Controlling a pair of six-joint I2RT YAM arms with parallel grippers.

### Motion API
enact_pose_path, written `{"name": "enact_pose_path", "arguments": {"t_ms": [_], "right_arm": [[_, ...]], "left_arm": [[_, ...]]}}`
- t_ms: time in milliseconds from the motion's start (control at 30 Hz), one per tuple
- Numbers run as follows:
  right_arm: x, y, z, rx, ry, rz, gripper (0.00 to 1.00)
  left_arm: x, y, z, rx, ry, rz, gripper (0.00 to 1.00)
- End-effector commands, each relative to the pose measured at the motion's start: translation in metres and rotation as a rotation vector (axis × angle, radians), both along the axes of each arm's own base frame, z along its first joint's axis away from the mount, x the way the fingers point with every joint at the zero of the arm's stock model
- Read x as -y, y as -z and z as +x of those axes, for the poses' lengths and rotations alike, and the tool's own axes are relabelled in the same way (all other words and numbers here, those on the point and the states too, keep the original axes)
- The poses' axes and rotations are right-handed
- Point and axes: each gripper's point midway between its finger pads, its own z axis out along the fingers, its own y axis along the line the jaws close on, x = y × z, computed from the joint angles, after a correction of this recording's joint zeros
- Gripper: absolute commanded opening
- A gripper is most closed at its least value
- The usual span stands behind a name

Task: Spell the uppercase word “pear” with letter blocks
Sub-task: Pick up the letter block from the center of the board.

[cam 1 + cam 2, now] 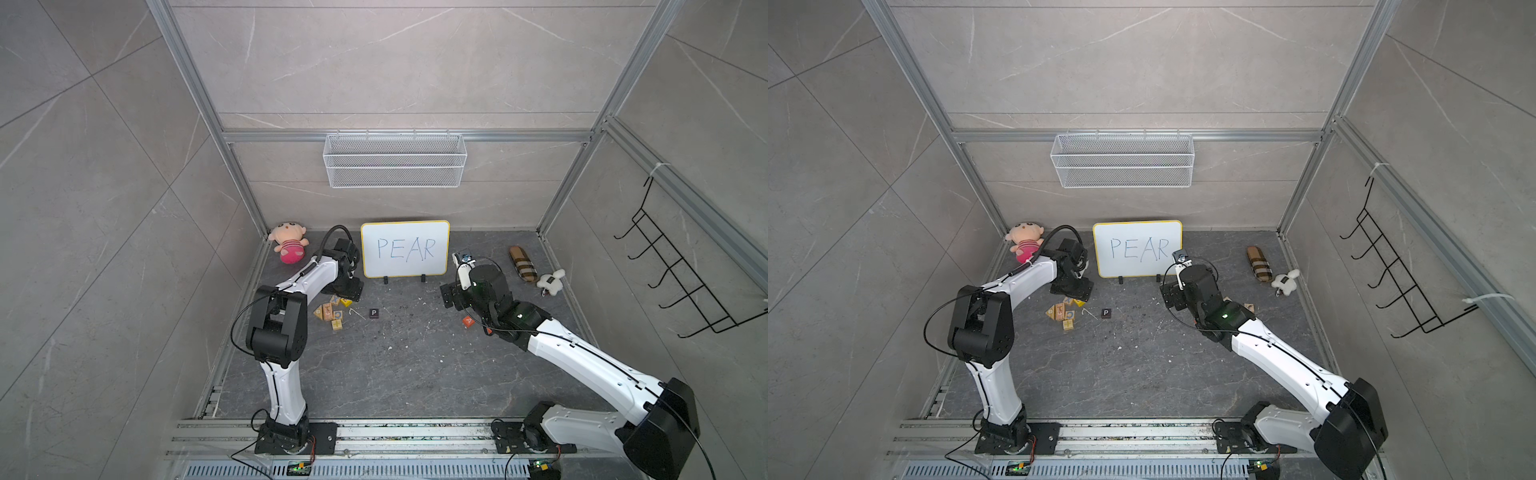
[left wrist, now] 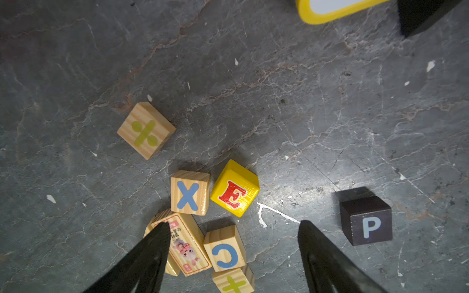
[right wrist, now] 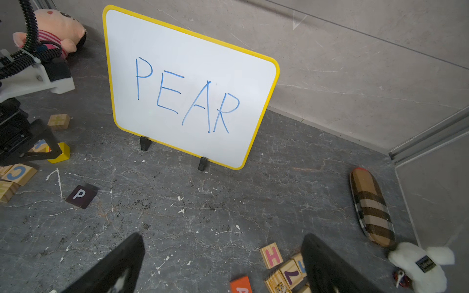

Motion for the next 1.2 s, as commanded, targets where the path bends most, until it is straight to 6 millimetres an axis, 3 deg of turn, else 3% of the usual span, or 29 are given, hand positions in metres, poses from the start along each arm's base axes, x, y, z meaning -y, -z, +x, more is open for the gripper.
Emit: {"name": "enact_pose_path", "arguments": {"t_ms": [0, 267, 767, 933, 1000, 1167], "right_arm": [[0.000, -0.013, -0.003, 0.027, -0.004, 0.008, 0.99], [-0.004, -0.011, -0.005, 0.019, -0.018, 0.023, 0.99], [-0.010, -0.010, -0.011, 0.016, -0.046, 0.027, 0.99], [-0.010, -0.009, -0.012, 0.015, -0.046, 0.018, 0.99], [-0.010, -0.008, -0.013, 0.014, -0.047, 0.016, 0.99], [-0.009, -0.008, -0.013, 0.015, -0.044, 0.012, 0.99]], "left_arm": [[0.005, 0.000, 0.006, -0.002, 0.066, -0.017, 0.82], [0.018, 0.012, 0.007, -0.046, 0.141, -0.060, 0.76], [0.009, 0.033, 0.017, -0.055, 0.139, 0.010, 0.74], [0.006, 0.038, 0.019, -0.059, 0.132, 0.021, 0.71], [0.005, 0.040, 0.017, -0.072, 0.130, 0.025, 0.65], [0.003, 0.035, 0.014, -0.069, 0.094, 0.024, 0.63]]}}
